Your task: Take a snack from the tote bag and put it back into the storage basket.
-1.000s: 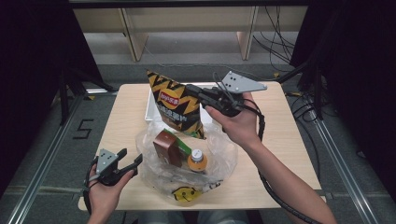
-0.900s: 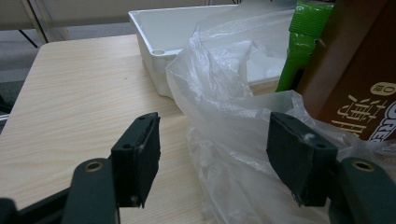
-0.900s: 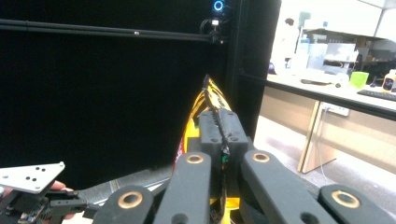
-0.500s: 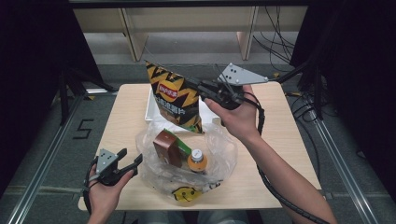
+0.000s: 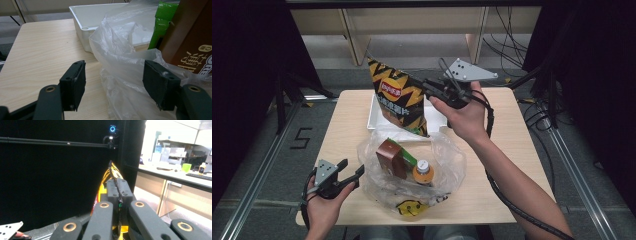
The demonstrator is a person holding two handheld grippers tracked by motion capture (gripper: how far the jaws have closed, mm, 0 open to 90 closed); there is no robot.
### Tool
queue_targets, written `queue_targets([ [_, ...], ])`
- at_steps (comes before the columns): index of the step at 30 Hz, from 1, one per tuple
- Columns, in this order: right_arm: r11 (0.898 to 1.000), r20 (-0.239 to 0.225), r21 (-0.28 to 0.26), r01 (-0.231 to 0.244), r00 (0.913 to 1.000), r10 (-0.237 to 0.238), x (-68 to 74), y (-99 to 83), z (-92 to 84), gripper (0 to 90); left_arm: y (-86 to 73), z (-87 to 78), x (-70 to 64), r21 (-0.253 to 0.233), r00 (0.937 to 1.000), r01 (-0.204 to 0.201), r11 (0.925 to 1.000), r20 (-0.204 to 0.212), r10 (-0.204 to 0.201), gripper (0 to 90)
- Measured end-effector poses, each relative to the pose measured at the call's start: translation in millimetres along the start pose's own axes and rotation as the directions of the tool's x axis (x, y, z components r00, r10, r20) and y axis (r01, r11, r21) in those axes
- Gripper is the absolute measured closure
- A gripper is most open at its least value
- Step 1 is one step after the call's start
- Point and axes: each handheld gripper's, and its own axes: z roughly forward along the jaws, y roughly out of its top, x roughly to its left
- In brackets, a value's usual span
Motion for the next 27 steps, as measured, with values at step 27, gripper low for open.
queue_targets([
  [27, 1.000, 0.034, -0.008, -0.023, 0.9991, 0.024, -19.1, 8.1, 17.7, 90.0, 0.0, -0.2, 0.6, -0.005, 1.0000, 0.001, 1.0000, -0.001, -0.001, 34.7],
])
